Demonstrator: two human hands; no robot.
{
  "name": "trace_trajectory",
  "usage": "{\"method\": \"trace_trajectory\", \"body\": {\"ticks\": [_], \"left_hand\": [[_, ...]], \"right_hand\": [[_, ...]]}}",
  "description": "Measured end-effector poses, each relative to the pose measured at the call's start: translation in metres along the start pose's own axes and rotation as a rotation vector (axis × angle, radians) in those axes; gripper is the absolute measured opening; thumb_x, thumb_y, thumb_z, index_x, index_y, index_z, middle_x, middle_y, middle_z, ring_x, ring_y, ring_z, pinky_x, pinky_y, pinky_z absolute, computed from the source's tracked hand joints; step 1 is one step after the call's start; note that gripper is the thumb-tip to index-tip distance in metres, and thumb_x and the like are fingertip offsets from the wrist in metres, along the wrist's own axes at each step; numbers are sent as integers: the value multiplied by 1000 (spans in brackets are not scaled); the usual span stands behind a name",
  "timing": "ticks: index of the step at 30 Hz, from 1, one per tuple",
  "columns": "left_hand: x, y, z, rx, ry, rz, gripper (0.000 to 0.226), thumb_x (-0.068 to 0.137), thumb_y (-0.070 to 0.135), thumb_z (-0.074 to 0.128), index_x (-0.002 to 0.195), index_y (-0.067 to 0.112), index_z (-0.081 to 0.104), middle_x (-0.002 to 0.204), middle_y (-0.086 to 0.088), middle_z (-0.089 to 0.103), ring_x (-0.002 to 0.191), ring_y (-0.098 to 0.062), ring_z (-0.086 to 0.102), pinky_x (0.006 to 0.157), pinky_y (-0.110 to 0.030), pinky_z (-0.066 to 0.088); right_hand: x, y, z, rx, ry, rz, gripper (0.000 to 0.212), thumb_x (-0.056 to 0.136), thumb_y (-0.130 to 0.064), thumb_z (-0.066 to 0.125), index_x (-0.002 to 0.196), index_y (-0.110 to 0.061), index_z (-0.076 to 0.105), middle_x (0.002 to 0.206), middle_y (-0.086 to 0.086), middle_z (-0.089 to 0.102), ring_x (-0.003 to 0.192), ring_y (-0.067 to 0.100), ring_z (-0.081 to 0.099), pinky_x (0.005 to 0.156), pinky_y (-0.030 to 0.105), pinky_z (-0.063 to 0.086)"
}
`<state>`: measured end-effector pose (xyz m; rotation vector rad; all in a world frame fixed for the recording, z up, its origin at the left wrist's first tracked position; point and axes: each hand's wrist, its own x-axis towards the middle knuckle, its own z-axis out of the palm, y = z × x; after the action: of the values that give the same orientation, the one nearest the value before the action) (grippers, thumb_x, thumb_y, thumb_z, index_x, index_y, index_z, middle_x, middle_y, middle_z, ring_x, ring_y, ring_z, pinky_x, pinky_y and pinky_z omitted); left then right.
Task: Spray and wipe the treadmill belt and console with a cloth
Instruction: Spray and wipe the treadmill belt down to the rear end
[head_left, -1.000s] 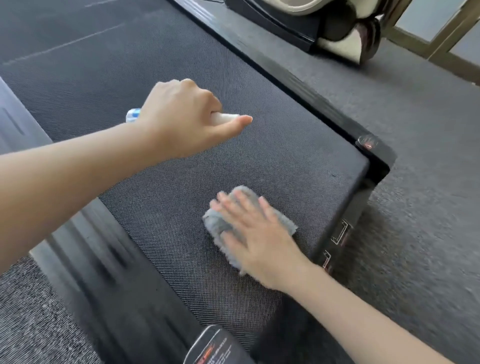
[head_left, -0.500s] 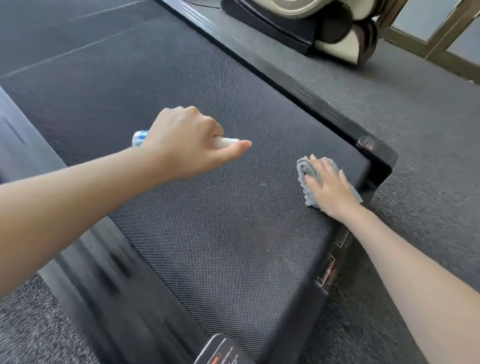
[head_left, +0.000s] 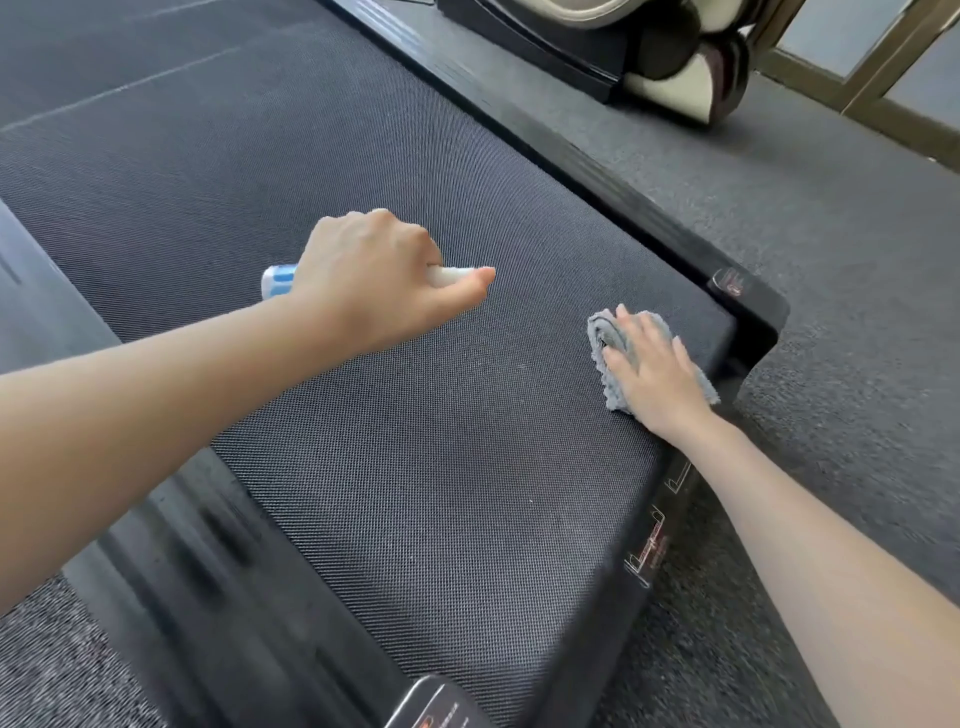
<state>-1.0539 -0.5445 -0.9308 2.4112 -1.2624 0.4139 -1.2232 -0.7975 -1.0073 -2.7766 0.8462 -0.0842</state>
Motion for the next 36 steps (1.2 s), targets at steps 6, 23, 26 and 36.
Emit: {"method": "trace_trajectory", "body": {"ticks": [6, 23, 26, 36], "left_hand": [[3, 8, 3, -51, 83, 1, 60, 77, 66, 24, 43, 16, 26, 42, 1, 34, 43, -17, 30, 54, -29, 22], [14, 6, -12, -129, 120, -25, 67, 80, 70, 25, 45, 12, 26, 42, -4, 31, 42, -19, 30, 52, -31, 29], [14, 5, -13, -135, 122, -19, 66, 83, 68, 29, 45, 14, 23, 41, -2, 27, 41, -18, 26, 50, -30, 24], [8, -4, -9, -132, 79, -31, 67, 81, 72, 25, 45, 15, 22, 43, -2, 28, 42, -20, 26, 52, -31, 26]], "right_hand": [[-2, -4, -2, 18, -2, 28, 54, 102, -38, 29, 152, -28, 13, 160, -7, 8, 147, 12, 0, 118, 36, -6], [1, -93, 13, 3, -127, -296, 50, 102, -41, 24, 150, -37, 11, 160, -13, 3, 146, 10, -10, 119, 44, -6], [-38, -134, 26, 42, -205, -579, 51, 100, -45, 25, 149, -39, 12, 159, -18, 3, 146, 6, -12, 118, 40, -12], [-1, -100, 20, -14, -107, -403, 51, 101, -44, 26, 149, -39, 13, 159, -17, 6, 146, 3, -6, 119, 42, -6]]}}
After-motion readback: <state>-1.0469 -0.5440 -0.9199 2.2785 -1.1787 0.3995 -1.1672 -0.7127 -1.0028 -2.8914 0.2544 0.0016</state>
